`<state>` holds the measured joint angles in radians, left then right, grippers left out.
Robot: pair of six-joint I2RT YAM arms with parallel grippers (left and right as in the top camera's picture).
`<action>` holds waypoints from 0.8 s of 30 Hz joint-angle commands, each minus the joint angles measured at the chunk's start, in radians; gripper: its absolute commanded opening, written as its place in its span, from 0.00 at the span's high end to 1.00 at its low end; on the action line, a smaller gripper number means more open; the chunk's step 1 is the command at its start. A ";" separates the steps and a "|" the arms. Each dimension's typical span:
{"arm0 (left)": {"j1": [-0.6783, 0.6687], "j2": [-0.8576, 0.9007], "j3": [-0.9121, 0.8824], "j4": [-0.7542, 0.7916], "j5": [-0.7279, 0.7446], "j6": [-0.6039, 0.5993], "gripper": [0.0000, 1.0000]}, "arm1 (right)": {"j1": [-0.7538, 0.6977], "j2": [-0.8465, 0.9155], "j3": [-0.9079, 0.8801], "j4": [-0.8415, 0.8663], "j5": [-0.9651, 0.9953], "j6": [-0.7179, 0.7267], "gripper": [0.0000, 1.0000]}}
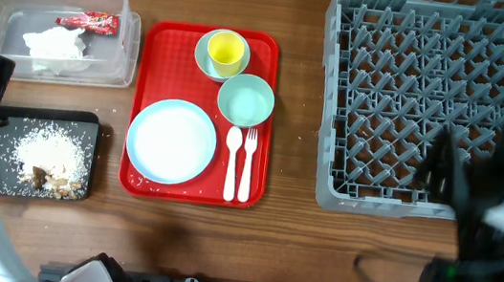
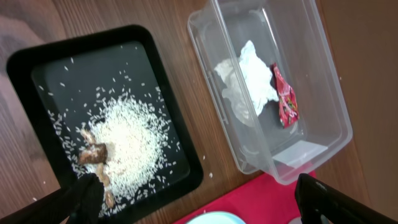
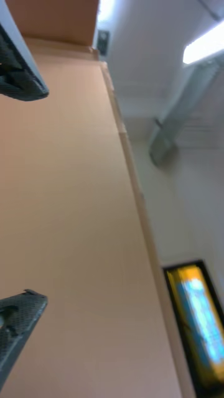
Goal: Sort waste into correct bins and load items into the dishwasher rack
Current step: 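Swing the right arm over the rack toward the yellow cup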
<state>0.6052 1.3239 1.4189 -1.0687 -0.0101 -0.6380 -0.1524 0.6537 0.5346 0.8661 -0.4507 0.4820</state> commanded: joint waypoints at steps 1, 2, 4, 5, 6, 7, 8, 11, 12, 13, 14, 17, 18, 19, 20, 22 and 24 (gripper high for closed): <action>0.006 -0.002 0.012 0.003 0.001 0.001 0.00 | 0.037 0.293 0.284 -0.104 -0.305 0.045 0.00; 0.006 -0.002 0.012 0.003 0.001 0.001 0.00 | 0.056 0.355 0.350 -0.144 -0.327 0.061 0.00; 0.006 -0.002 0.012 0.003 0.001 0.001 0.00 | 0.126 0.509 0.523 -0.294 -0.340 0.039 0.00; 0.006 -0.002 0.012 0.003 0.001 0.001 0.00 | 0.158 0.558 0.585 -0.366 -0.339 -0.005 0.00; 0.006 -0.002 0.012 0.003 0.001 0.001 0.00 | 0.199 0.611 0.660 -0.477 -0.319 -0.070 0.00; 0.006 -0.002 0.012 0.003 0.001 0.001 0.00 | 0.248 0.660 0.735 -0.597 -0.273 -0.135 0.00; 0.006 -0.002 0.012 0.003 0.001 0.001 0.00 | 0.305 0.706 0.818 -0.744 -0.200 -0.208 0.00; 0.006 -0.002 0.012 0.003 0.001 0.001 0.00 | 0.452 0.811 1.005 -1.039 0.018 -0.332 0.00; 0.006 -0.002 0.012 0.003 0.001 0.001 0.00 | 0.499 0.848 1.067 -1.120 0.077 -0.355 0.00; 0.006 -0.002 0.012 0.003 0.001 0.001 0.00 | 0.544 0.888 1.130 -1.199 0.121 -0.368 0.00; 0.006 -0.002 0.012 0.003 0.001 0.001 0.00 | 0.580 0.925 1.183 -1.259 0.137 -0.383 0.00; 0.006 -0.002 0.012 0.003 0.001 0.001 0.00 | 0.663 1.029 1.305 -1.413 0.139 -0.386 0.00; 0.006 -0.002 0.012 0.003 0.001 0.001 0.00 | 0.682 1.055 1.328 -1.451 0.139 -0.386 0.00; 0.006 -0.002 0.012 0.003 0.001 0.001 0.00 | 0.702 1.088 1.351 -1.492 0.135 -0.385 0.00; 0.006 -0.002 0.012 0.003 0.001 0.001 0.00 | 0.715 1.112 1.368 -1.525 0.135 -0.385 0.01; 0.006 -0.002 0.012 0.003 0.001 0.001 0.00 | 0.731 1.181 1.408 -1.613 0.135 -0.385 0.00; 0.006 -0.002 0.012 0.003 0.001 0.001 0.00 | 0.730 1.220 1.411 -1.645 0.133 -0.386 0.00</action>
<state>0.6052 1.3239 1.4189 -1.0687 -0.0093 -0.6380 0.5774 1.8099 1.9099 -0.7494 -0.3382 0.1150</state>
